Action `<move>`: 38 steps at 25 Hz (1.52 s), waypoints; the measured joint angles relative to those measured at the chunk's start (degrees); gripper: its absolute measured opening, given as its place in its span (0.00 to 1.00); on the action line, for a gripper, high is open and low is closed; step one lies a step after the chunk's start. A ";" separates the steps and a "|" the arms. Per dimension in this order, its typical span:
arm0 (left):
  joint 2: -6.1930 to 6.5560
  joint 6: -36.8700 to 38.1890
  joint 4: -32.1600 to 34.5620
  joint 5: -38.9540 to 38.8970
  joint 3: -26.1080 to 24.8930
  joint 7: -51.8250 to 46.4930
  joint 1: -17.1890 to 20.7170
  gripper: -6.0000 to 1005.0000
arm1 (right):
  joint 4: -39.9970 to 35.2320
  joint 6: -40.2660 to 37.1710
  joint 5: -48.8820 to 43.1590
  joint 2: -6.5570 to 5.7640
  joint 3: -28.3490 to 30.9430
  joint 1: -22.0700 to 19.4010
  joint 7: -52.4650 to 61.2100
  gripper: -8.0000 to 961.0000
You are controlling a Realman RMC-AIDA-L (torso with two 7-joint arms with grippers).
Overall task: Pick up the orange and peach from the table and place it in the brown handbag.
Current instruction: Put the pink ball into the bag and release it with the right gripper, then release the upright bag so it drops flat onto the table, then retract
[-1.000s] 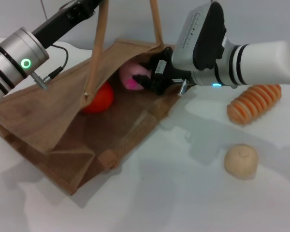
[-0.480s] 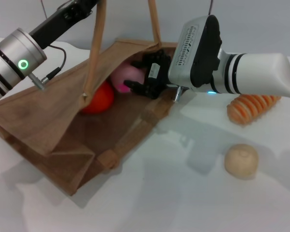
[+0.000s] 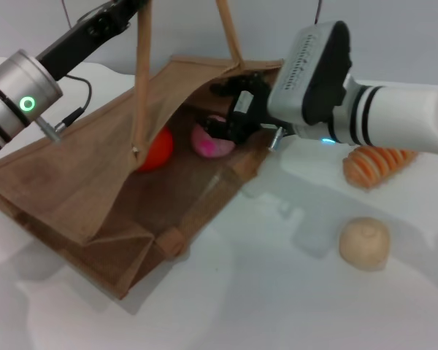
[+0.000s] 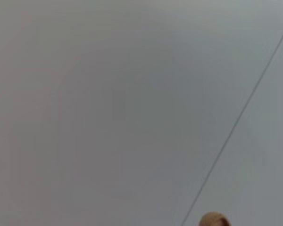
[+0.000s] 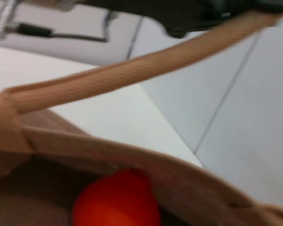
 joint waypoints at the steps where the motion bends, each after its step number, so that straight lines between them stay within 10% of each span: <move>1: 0.00 0.11 0.06 -0.02 -0.02 0.01 0.22 0.12 | 0.02 -0.03 -0.05 -0.09 0.84 -0.52 0.00 0.60; 11: 0.03 5.91 0.22 -0.07 -0.07 0.36 1.58 0.12 | -1.43 -1.76 0.10 -0.89 3.51 -6.57 0.42 0.60; 25: -0.18 15.73 -0.79 0.55 0.65 3.61 0.97 0.18 | -14.71 -24.19 0.23 -1.11 8.29 -19.39 6.88 0.60; 38: -0.30 27.21 -6.82 -0.37 0.10 20.19 -1.36 0.24 | -16.42 -26.79 0.23 -1.43 13.44 -22.07 7.14 0.60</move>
